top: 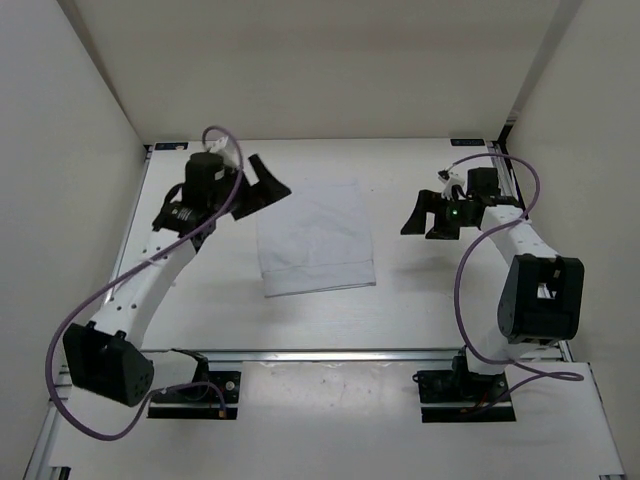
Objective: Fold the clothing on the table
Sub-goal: Flatten the skirt out, then fold the skirt
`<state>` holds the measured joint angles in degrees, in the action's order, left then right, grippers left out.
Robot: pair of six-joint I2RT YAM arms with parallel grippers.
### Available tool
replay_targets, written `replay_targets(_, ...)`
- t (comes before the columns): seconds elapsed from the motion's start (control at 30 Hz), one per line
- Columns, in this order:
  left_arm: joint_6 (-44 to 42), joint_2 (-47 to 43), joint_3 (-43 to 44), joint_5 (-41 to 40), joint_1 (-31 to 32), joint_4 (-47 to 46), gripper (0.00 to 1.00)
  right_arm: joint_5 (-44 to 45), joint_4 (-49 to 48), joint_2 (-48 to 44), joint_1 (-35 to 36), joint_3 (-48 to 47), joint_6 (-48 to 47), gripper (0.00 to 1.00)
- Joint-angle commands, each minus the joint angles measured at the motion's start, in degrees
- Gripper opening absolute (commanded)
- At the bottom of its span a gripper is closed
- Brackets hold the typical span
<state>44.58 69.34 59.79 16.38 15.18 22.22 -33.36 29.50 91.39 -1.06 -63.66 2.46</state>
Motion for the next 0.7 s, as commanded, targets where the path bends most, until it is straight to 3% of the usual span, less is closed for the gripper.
replay_targets(0.0, -19.28, 7.28, 14.37, -25.02, 8.0, 17.97, 0.99, -0.04, -3.22, -2.8, 0.53, -0.59, 2.56, 0.99)
replay_targets(0.03, -21.79, 10.61, 17.17, -33.44, 12.29, 22.13, 0.99, 0.23, -2.87, -2.63, 0.79, -1.11, 2.29, 0.99)
replay_targets(0.1, -25.33, 13.53, 16.42, -34.75, 11.98, 24.18, 0.99, 4.42, -0.41, -2.01, 4.48, -1.99, -3.74, 0.99)
replay_targets(0.17, -24.02, 11.79, 12.66, -25.39, 6.56, 21.48, 0.98, 10.5, 0.3, -2.45, 8.78, -2.08, -7.02, 0.99)
replay_targets(0.2, -22.53, 9.52, 9.94, -25.35, 5.57, 20.51, 0.99, 11.82, 0.3, -2.54, 10.1, -1.91, -7.9, 0.99)
replay_targets(0.3, -22.52, 3.8, 3.34, -31.58, 8.8, 16.2, 0.98, 6.25, 0.91, -1.84, 8.72, -2.0, -6.52, 0.99)
replay_targets(0.47, -19.89, 2.82, -4.66, -18.78, 1.1, 17.16, 0.97, -8.8, -2.68, 1.24, 1.16, 0.82, 0.7, 0.94)
replay_targets(0.57, -19.45, 2.99, -6.44, -20.42, 3.7, 18.56, 0.86, -9.18, -3.74, 1.77, -0.18, 2.66, 2.28, 0.92)
replay_targets(0.67, -17.25, 3.52, -9.42, -17.89, 4.95, 18.05, 0.84, -7.69, -4.36, 1.94, 3.14, 3.1, 2.11, 0.91)
